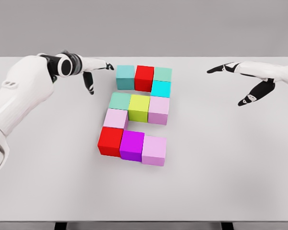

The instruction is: Assemble the squares on the desktop into the number 2

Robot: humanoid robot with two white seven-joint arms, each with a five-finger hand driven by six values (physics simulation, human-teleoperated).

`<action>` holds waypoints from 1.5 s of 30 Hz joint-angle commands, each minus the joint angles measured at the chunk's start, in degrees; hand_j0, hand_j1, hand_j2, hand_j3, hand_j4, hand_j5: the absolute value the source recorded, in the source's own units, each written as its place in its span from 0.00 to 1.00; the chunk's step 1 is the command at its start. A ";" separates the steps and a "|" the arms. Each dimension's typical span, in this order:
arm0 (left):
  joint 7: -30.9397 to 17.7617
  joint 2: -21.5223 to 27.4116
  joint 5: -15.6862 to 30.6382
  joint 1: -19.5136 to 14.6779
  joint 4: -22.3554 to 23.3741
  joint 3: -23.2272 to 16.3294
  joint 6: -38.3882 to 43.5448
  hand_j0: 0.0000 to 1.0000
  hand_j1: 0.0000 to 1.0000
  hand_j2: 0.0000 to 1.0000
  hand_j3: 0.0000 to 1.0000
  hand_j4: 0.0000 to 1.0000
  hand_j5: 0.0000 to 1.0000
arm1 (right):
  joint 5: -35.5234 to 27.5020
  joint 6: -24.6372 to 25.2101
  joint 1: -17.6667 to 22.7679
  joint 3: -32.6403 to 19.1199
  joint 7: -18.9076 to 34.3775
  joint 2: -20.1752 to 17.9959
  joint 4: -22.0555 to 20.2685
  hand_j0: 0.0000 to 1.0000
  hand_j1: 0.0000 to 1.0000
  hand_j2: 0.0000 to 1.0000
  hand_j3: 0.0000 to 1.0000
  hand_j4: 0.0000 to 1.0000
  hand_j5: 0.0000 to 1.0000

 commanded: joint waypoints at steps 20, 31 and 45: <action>-0.06 -1.83 -0.80 -0.70 -0.37 0.10 0.01 1.00 1.00 1.00 1.00 1.00 1.00 | -0.42 0.15 -0.09 -0.30 -0.02 0.04 -0.02 1.00 1.00 1.00 1.00 1.00 1.00; -3.51 8.99 8.61 -2.11 -12.50 0.36 -3.68 1.00 1.00 1.00 1.00 1.00 1.00 | -0.42 0.15 -0.09 -0.65 -0.02 -0.05 -0.02 1.00 1.00 1.00 1.00 1.00 1.00; -3.51 8.63 8.26 0.09 -12.59 -0.17 -4.56 1.00 1.00 1.00 1.00 1.00 1.00 | -0.33 0.15 -0.09 -0.65 -0.02 0.04 -0.02 1.00 1.00 1.00 1.00 1.00 1.00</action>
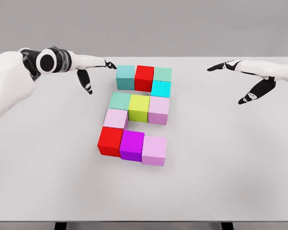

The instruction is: Assemble the squares on the desktop into the number 2

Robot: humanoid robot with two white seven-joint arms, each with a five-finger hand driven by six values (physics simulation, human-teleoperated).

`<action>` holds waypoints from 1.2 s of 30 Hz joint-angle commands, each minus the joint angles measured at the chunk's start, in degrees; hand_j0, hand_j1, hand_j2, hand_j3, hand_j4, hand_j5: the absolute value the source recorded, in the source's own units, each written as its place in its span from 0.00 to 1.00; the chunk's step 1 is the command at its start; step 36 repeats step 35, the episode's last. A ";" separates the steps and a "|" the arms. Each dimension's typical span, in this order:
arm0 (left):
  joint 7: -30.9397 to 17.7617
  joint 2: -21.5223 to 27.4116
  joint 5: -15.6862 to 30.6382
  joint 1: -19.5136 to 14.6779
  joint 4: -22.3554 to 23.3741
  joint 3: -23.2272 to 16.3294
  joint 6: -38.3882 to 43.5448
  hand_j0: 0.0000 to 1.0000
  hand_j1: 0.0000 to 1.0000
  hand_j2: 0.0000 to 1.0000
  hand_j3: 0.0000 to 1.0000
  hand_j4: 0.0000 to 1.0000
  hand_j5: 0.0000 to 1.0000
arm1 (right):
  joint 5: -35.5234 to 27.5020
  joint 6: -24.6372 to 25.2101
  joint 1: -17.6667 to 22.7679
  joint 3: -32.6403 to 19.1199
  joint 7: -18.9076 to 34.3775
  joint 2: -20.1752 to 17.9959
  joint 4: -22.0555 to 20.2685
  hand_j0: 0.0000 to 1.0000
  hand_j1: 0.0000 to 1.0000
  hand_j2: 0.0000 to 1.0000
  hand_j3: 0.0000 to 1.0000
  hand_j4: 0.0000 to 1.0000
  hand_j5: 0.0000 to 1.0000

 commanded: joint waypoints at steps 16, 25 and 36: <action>0.01 -0.51 0.07 -0.09 -0.03 0.03 -0.43 1.00 1.00 1.00 1.00 1.00 1.00 | -0.38 0.16 -0.35 -0.07 -0.02 0.06 -0.11 1.00 1.00 1.00 1.00 1.00 1.00; 0.01 -0.59 -0.01 -0.18 -0.21 0.12 -0.52 1.00 1.00 1.00 1.00 1.00 1.00 | -0.38 0.16 -0.44 -0.16 -0.02 0.06 -0.11 1.00 1.00 1.00 1.00 1.00 1.00; 0.01 4.68 1.39 -0.70 0.23 1.52 -6.23 1.00 1.00 1.00 1.00 1.00 1.00 | -0.38 0.16 -0.44 -0.42 -0.02 -0.02 -0.11 1.00 1.00 1.00 1.00 1.00 1.00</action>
